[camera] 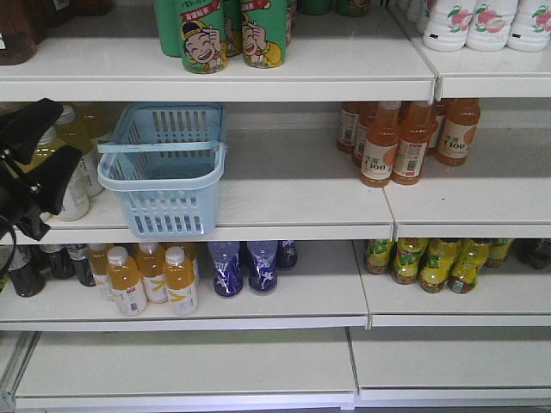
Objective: Place coke in basket with both arms
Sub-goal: 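Reach the left gripper to the basket handle and grasp it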
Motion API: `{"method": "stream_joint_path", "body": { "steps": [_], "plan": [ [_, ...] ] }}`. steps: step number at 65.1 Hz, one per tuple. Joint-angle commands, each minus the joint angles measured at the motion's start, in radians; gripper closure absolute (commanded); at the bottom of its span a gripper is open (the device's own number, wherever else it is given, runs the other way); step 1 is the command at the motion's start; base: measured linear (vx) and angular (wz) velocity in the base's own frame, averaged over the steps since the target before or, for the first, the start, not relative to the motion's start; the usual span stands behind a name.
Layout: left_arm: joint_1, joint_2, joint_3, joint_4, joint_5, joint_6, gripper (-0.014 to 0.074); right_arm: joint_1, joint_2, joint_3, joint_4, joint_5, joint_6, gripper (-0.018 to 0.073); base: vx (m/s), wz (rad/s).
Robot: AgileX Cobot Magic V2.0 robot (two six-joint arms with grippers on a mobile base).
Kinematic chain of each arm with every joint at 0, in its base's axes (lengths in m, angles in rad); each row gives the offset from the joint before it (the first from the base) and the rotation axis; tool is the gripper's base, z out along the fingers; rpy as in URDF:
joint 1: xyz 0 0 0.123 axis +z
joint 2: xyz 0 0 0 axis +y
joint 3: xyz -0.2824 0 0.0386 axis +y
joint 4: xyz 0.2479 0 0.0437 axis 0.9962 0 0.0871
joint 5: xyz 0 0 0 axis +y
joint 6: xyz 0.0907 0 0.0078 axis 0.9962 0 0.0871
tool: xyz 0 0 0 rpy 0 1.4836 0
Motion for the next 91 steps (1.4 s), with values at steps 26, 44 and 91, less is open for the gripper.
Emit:
{"method": "stream_joint_path", "body": {
  "steps": [26, 44, 91],
  "plan": [
    [0.002, 0.494, -0.333, -0.039, -0.262, -0.089, 0.0111, -0.002, -0.013, 0.007, -0.004, -0.074, -0.008, 0.0564, 0.00, 0.00],
    [0.002, 0.575, -0.450, -0.036, -0.167, -0.112, 0.0111, -0.002, -0.013, 0.007, -0.004, -0.074, -0.008, 0.0564, 0.00, 0.00],
    [0.002, 0.670, -0.621, -0.044, 0.002, -0.208, 0.0111, -0.002, -0.013, 0.007, -0.004, -0.073, -0.008, 0.0564, 0.00, 0.00]
  ]
}}
